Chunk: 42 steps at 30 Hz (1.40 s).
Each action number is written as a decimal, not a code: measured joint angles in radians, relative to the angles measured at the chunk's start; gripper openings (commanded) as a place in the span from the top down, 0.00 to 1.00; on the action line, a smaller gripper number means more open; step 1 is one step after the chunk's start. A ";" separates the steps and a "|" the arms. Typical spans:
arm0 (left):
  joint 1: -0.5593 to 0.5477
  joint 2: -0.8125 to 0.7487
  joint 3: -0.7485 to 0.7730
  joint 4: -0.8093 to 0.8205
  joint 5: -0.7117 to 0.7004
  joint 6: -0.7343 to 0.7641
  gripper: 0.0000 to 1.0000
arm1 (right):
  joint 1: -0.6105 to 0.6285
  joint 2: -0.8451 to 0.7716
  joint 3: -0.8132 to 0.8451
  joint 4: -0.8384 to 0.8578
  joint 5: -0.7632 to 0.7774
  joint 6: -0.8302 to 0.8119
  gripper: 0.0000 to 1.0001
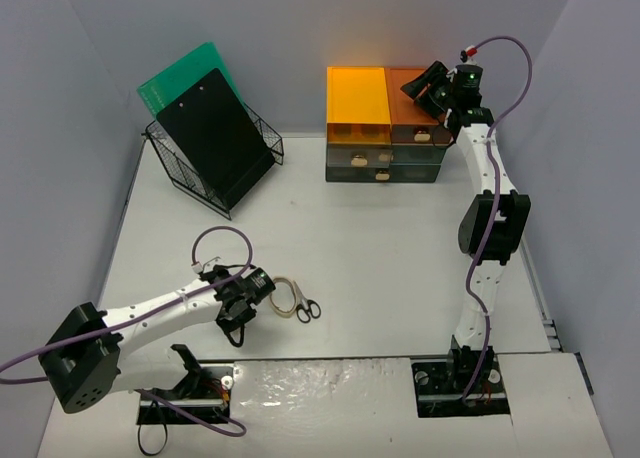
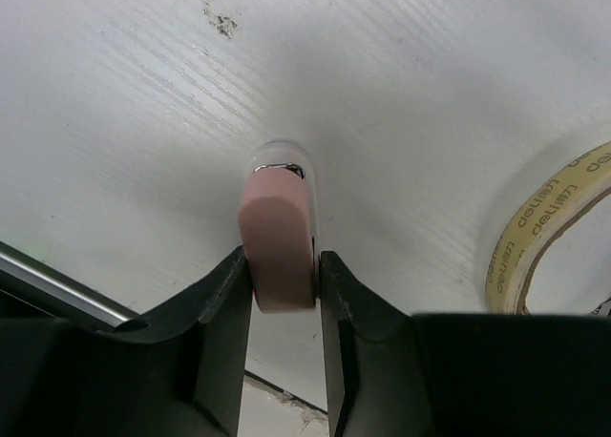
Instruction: Organize the desk
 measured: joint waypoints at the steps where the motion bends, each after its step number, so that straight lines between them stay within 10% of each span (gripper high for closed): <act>1: 0.000 -0.001 0.000 -0.003 -0.001 -0.002 1.00 | 0.000 0.000 -0.001 0.003 0.000 0.000 0.44; 11: -0.003 0.017 0.141 -0.098 -0.028 0.059 1.00 | 0.000 0.000 -0.002 0.006 -0.002 0.000 0.44; 23: -0.006 0.291 0.989 -0.112 -0.111 0.488 1.00 | 0.000 0.000 -0.003 0.007 -0.003 0.000 0.44; 42: 0.164 1.024 2.006 -0.083 0.359 0.960 1.00 | -0.001 -0.015 -0.036 0.036 -0.005 -0.001 0.44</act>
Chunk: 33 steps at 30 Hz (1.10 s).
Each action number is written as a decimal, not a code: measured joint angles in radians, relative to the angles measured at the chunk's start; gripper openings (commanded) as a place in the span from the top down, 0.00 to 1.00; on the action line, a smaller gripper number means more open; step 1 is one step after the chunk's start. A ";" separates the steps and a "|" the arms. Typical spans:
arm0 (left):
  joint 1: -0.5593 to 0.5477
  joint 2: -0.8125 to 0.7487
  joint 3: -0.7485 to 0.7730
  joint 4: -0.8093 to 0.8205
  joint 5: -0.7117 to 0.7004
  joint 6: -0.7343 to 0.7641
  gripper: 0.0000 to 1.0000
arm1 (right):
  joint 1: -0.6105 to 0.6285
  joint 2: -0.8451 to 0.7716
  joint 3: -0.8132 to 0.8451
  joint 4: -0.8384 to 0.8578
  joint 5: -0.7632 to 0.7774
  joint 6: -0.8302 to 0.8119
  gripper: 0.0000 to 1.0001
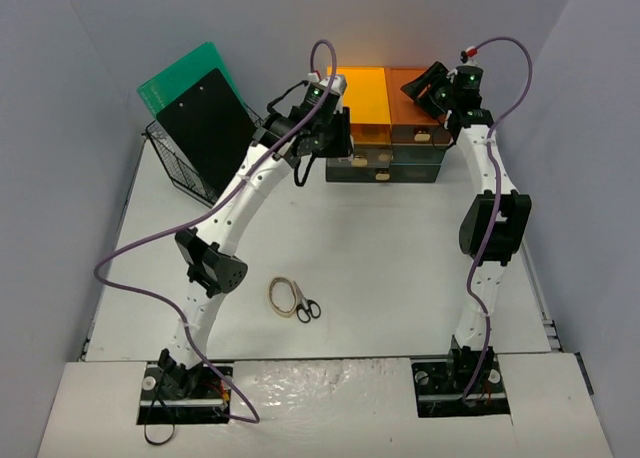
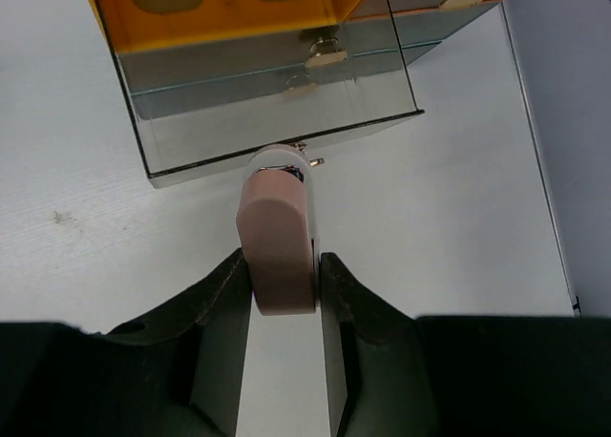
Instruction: Organize the desk
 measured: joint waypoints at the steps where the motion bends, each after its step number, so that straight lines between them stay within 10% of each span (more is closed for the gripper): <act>1: 0.011 -0.007 0.001 0.005 0.017 0.010 1.00 | 0.000 0.000 0.000 0.000 0.000 0.000 0.44; 33: 0.130 0.035 -0.255 0.551 0.445 0.298 1.00 | 0.001 -0.017 -0.034 0.023 -0.002 -0.071 0.44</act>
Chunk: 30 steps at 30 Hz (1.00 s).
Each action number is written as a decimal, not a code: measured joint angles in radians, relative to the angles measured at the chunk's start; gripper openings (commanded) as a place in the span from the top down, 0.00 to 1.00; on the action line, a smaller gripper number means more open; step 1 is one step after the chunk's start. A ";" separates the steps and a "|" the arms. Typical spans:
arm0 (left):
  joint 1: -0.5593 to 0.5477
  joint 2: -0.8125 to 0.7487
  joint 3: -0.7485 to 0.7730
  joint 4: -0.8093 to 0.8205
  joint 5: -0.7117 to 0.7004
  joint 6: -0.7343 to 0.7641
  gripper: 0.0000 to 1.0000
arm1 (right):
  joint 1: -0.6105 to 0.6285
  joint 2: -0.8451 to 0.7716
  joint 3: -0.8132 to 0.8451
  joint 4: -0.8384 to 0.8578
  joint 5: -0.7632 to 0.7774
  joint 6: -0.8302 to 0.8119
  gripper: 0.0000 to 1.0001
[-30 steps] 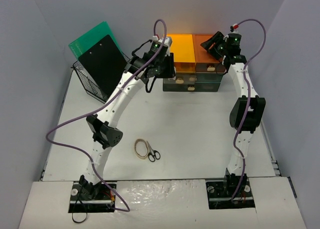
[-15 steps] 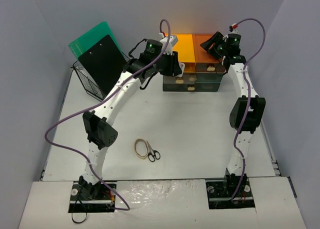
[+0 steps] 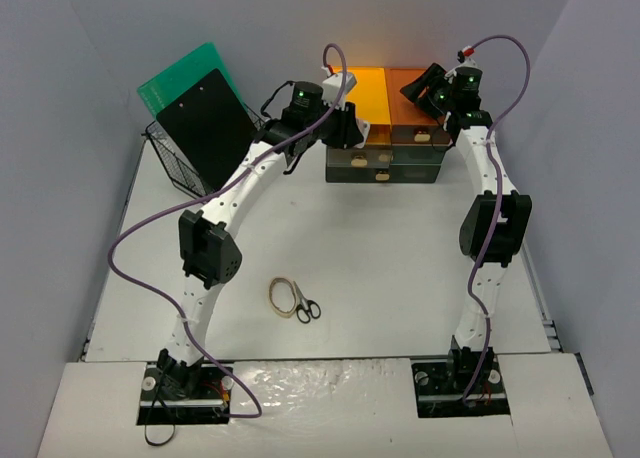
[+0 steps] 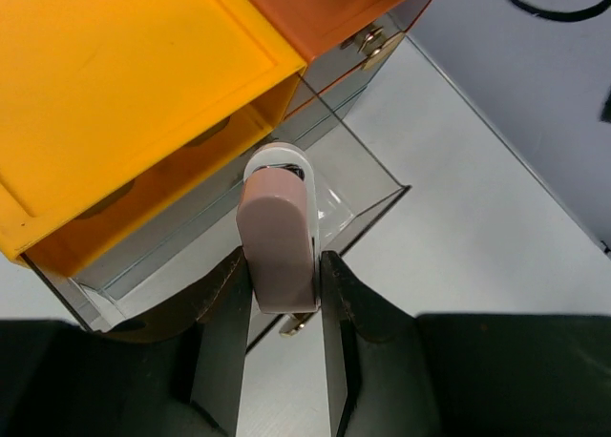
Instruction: Organize the desk
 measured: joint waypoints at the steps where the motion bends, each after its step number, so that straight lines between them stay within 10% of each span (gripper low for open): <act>1: 0.001 0.012 -0.001 0.008 0.000 0.005 1.00 | 0.000 -0.001 -0.001 0.001 0.000 -0.002 0.44; 10: 0.008 0.031 -0.051 0.054 -0.001 0.039 0.99 | 0.000 -0.004 -0.010 0.002 0.000 -0.015 0.44; 15: 0.009 0.027 -0.061 0.059 -0.018 0.059 0.45 | 0.000 -0.005 -0.013 0.003 0.000 -0.015 0.44; 18: 0.009 0.011 -0.075 0.064 -0.028 0.077 0.33 | 0.001 -0.006 -0.016 0.005 0.000 -0.016 0.44; 30: 0.007 -0.123 -0.134 0.046 -0.075 0.147 0.27 | 0.001 -0.010 -0.023 0.008 0.002 -0.021 0.45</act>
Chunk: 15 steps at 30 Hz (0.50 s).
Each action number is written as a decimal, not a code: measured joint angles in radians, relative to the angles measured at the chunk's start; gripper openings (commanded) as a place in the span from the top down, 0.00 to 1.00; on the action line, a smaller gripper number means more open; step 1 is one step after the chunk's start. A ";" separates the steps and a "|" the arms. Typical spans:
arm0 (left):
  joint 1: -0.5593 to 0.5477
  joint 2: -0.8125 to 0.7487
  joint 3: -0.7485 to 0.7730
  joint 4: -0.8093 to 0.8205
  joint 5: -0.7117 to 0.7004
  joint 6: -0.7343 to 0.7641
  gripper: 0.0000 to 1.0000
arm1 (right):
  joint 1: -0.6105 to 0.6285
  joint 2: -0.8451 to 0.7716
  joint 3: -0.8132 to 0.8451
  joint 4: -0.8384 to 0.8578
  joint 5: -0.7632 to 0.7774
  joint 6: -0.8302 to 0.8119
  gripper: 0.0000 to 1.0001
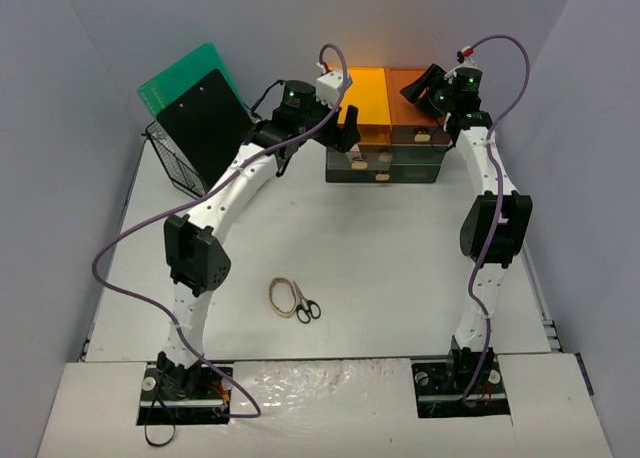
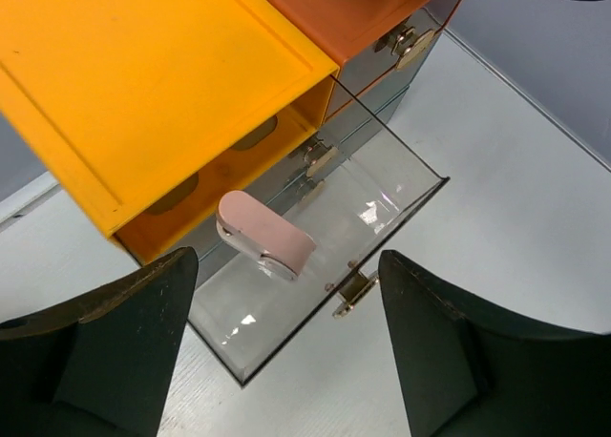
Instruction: Organize the desk
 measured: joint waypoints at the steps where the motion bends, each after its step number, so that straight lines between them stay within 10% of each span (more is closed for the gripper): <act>1: -0.001 -0.023 -0.009 -0.005 -0.008 0.003 0.27 | 0.000 0.000 -0.001 0.000 0.000 0.000 0.45; 15: -0.181 -0.377 -0.565 0.030 -0.204 -0.111 0.27 | 0.001 0.000 0.000 0.000 0.004 0.000 0.45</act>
